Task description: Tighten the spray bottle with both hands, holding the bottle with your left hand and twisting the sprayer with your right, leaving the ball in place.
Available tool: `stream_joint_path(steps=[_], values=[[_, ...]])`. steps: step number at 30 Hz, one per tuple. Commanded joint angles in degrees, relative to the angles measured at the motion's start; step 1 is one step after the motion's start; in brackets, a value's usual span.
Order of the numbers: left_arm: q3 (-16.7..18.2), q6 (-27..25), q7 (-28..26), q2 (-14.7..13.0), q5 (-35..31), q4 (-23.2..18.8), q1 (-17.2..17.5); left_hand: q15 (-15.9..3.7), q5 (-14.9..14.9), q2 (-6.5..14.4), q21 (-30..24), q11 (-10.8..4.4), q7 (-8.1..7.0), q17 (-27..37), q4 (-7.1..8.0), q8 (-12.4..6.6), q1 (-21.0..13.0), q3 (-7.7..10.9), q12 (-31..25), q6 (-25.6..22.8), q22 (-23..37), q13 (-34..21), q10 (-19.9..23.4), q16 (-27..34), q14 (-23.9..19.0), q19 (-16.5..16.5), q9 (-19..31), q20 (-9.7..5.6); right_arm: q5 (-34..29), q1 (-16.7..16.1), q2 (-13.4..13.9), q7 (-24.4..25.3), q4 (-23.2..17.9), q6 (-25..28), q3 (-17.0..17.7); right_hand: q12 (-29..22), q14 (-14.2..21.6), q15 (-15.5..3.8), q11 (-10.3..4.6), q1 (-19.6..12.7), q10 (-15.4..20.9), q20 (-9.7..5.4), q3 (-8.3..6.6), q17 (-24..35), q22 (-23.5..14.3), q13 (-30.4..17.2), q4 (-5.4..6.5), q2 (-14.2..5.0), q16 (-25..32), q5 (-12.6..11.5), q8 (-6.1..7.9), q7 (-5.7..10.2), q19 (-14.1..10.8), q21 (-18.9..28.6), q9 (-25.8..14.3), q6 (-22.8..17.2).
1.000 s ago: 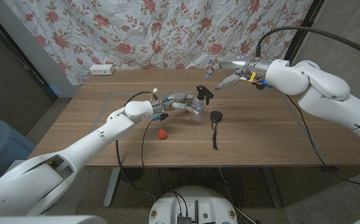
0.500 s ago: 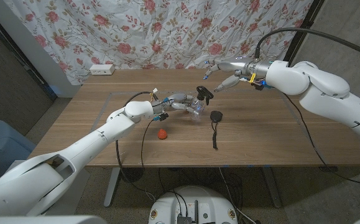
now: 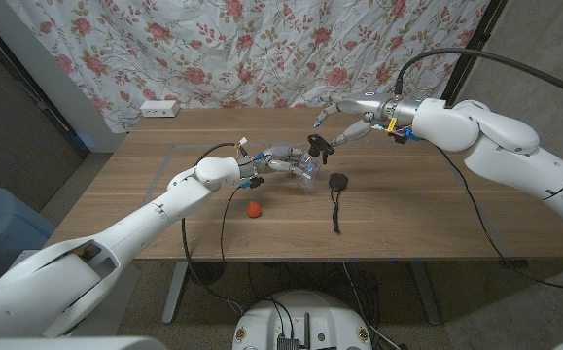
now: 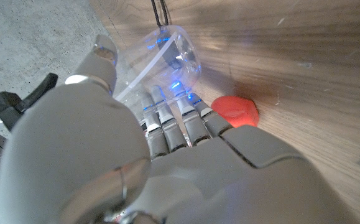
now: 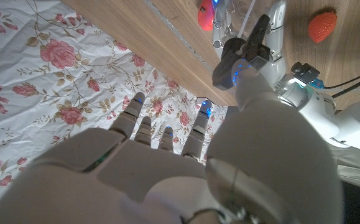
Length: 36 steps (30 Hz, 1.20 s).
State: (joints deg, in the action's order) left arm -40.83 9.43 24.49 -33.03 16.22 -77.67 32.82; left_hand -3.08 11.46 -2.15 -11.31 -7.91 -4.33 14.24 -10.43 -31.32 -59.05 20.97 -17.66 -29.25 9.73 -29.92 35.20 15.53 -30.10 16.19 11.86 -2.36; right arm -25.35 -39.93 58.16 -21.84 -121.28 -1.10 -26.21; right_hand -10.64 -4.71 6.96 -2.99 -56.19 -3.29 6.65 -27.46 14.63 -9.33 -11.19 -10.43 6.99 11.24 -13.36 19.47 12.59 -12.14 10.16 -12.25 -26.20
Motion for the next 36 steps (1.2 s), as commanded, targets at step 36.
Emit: stream_joint_path(steps=[36], values=[[-0.36,0.99,0.96,0.71,-0.07,1.60,-0.90,-6.95,0.31,7.97,0.17,-2.30,-0.41,0.30,0.55,-16.00,5.75,0.86,-0.12,-0.75,0.16,-0.29,3.10,-0.07,-0.57,0.23,0.18,-3.15,-2.62,5.84,-2.53,-9.21,1.13,1.21,-4.69,-0.25,-0.56,0.17,0.24,0.29,-0.53,0.03,-0.17,0.02,-0.21,0.07,1.08,-0.25,0.48,-0.60,0.08,0.18,0.04,0.30,0.19,-1.96]])
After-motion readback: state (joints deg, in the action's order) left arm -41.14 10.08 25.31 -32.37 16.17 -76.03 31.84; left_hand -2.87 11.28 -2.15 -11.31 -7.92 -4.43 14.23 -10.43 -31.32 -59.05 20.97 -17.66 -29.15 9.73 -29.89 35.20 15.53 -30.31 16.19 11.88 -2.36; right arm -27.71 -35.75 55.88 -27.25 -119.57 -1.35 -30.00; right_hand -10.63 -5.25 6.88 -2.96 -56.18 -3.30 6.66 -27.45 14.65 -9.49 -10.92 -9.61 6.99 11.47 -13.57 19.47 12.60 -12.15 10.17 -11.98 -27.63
